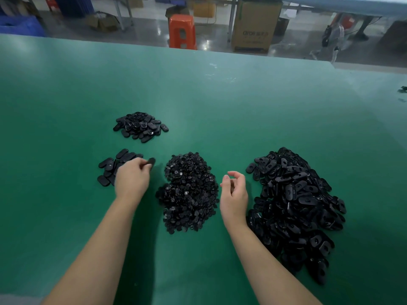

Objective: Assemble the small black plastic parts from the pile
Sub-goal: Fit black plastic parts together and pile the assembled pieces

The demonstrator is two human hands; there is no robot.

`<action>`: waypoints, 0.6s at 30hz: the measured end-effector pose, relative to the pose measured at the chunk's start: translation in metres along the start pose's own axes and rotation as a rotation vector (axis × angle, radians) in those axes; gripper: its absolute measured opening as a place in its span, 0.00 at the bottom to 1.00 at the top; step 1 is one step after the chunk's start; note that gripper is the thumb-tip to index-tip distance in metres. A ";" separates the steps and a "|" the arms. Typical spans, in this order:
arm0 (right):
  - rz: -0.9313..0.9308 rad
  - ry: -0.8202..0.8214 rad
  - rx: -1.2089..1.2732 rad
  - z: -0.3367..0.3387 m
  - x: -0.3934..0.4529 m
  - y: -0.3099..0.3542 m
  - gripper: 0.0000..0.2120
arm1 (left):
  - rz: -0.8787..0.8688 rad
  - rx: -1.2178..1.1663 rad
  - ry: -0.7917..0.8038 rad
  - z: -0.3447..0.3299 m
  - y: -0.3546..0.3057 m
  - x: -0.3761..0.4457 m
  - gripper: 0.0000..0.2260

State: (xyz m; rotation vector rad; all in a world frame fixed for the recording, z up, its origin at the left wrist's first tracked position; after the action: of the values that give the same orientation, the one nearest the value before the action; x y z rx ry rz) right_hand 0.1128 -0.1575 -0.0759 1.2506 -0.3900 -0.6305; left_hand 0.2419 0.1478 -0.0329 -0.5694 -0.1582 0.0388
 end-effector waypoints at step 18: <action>0.008 -0.018 -0.109 0.001 -0.003 0.006 0.07 | -0.253 0.061 -0.072 -0.018 -0.001 -0.019 0.10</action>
State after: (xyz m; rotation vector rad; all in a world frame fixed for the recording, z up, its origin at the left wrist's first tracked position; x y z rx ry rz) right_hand 0.1116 -0.1552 -0.0700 1.1396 -0.3704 -0.6483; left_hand 0.2255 0.1359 -0.0502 -0.4835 -0.2967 -0.1812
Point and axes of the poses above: each hand's wrist, its own x-axis towards the middle knuckle, its own z-axis out of the back of the hand, y = z × x, the point moved 10 cm from there along x, towards the middle knuckle, and after that the axes turned 6 degrees about -z, right-handed, at the moved point
